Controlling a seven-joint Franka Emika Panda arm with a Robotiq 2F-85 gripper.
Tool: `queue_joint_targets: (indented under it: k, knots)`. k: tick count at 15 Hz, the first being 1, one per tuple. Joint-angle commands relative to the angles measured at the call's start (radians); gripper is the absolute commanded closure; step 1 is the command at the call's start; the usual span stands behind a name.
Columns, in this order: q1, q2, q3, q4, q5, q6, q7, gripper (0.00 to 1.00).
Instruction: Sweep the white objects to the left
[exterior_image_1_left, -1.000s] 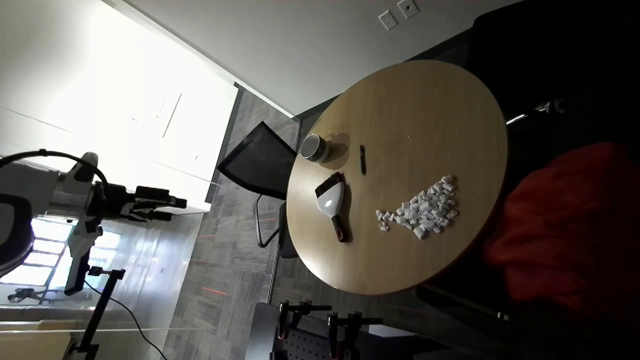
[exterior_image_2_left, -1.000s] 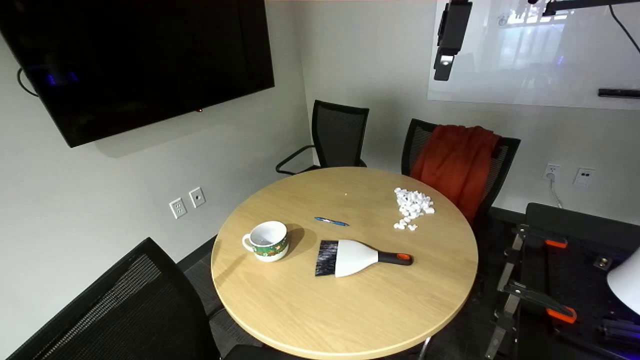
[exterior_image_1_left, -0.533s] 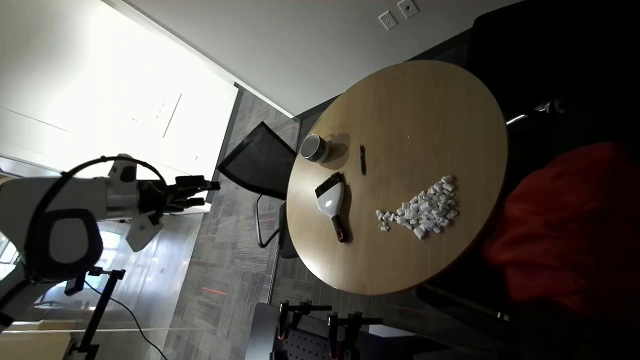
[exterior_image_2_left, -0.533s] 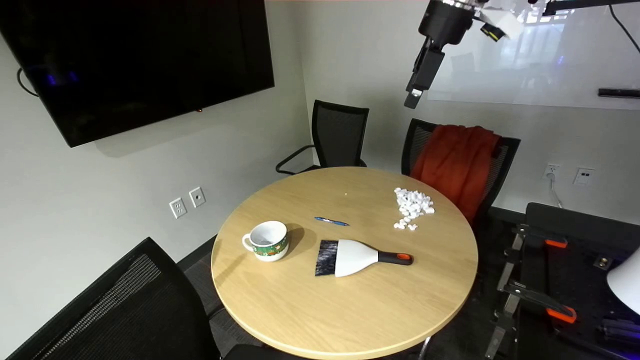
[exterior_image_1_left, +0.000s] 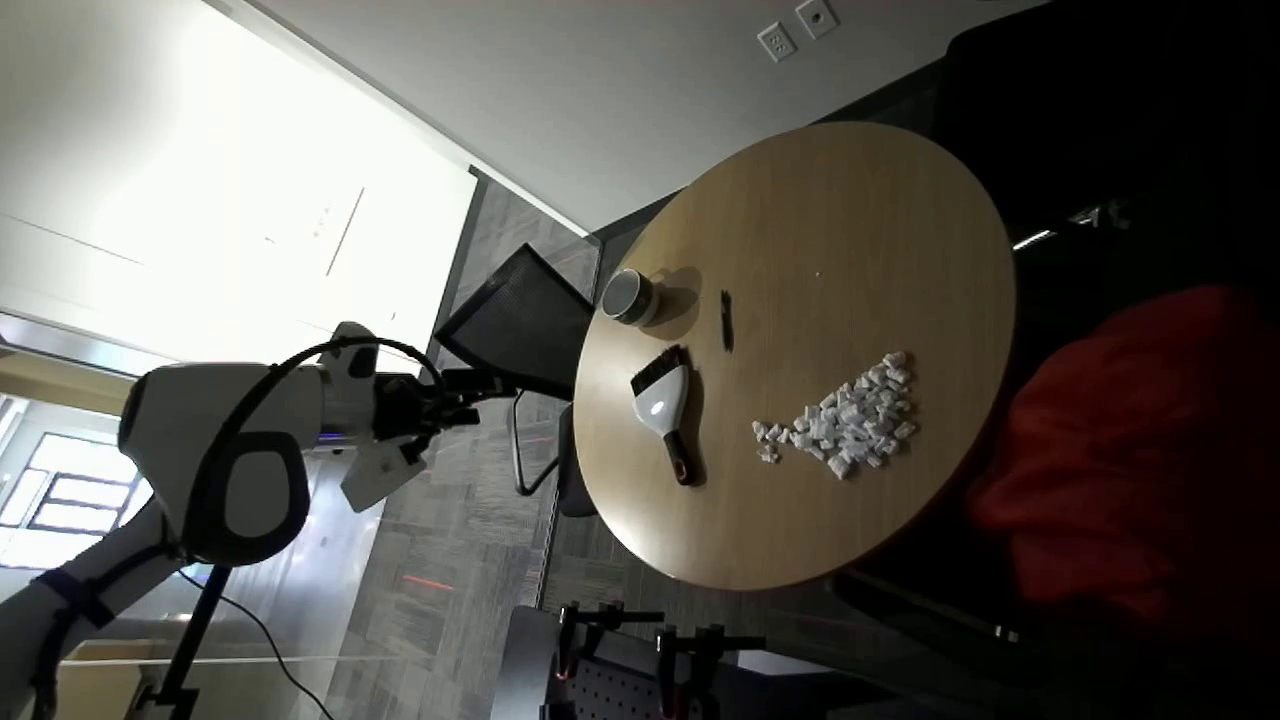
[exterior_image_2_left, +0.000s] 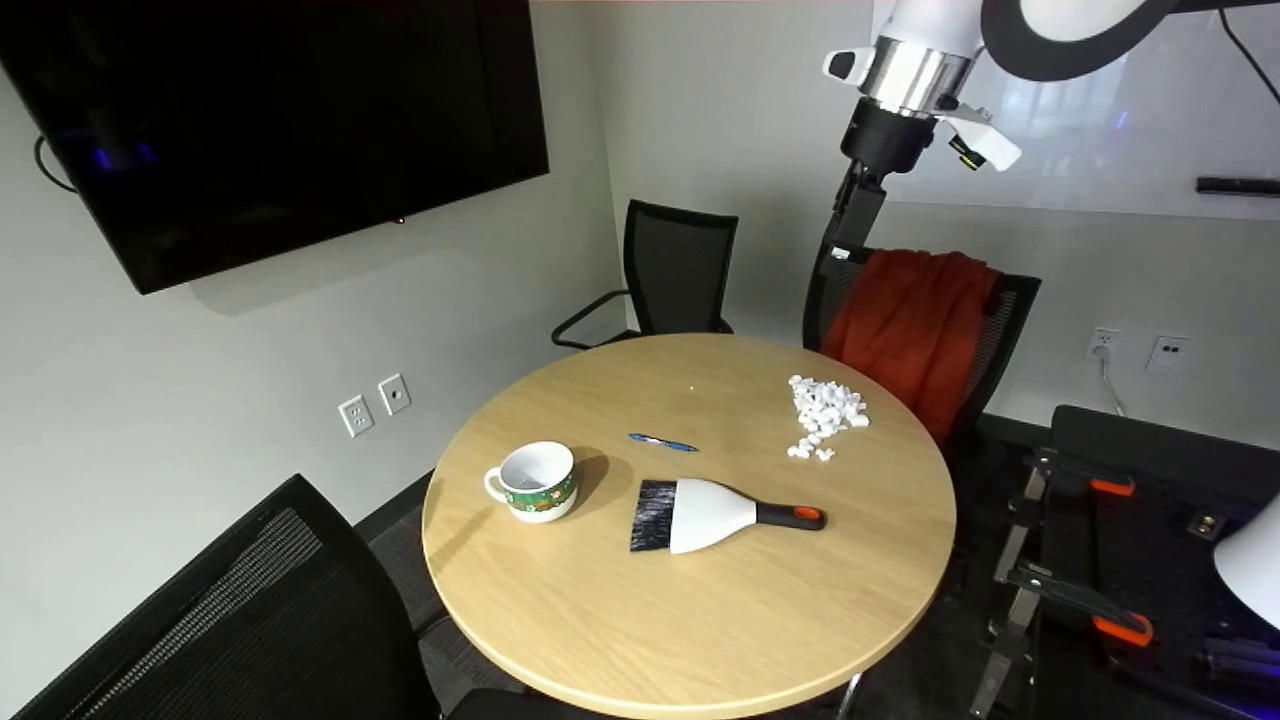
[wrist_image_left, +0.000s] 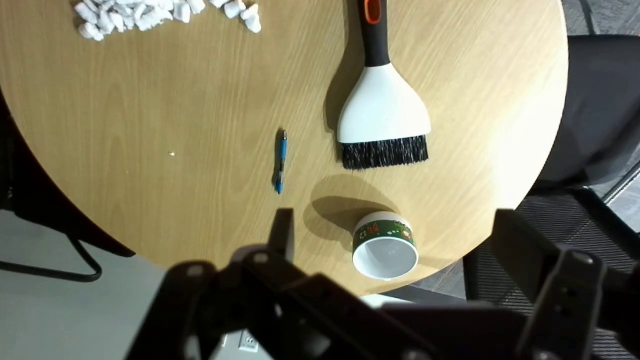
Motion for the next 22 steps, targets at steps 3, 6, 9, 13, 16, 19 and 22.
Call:
queue_joint_targets:
  k: [3,6,9,13,16,19,22]
  knots:
    - [-0.02,-0.001,0.028,-0.009,-0.018,0.027,0.001,0.0]
    - [0.002,0.042,-0.001,-0.063,-0.031,0.151,-0.103,0.0]
    - [0.063,0.148,-0.07,-0.132,0.019,0.347,-0.253,0.0]
    - [0.337,0.327,-0.282,-0.146,0.297,0.54,-0.511,0.0]
    - [0.489,0.355,-0.376,-0.129,0.541,0.503,-0.665,0.0]
    - [0.538,0.433,-0.407,-0.079,0.712,0.476,-0.773,0.0]
    - [0.519,0.424,-0.392,-0.096,0.701,0.488,-0.754,0.0]
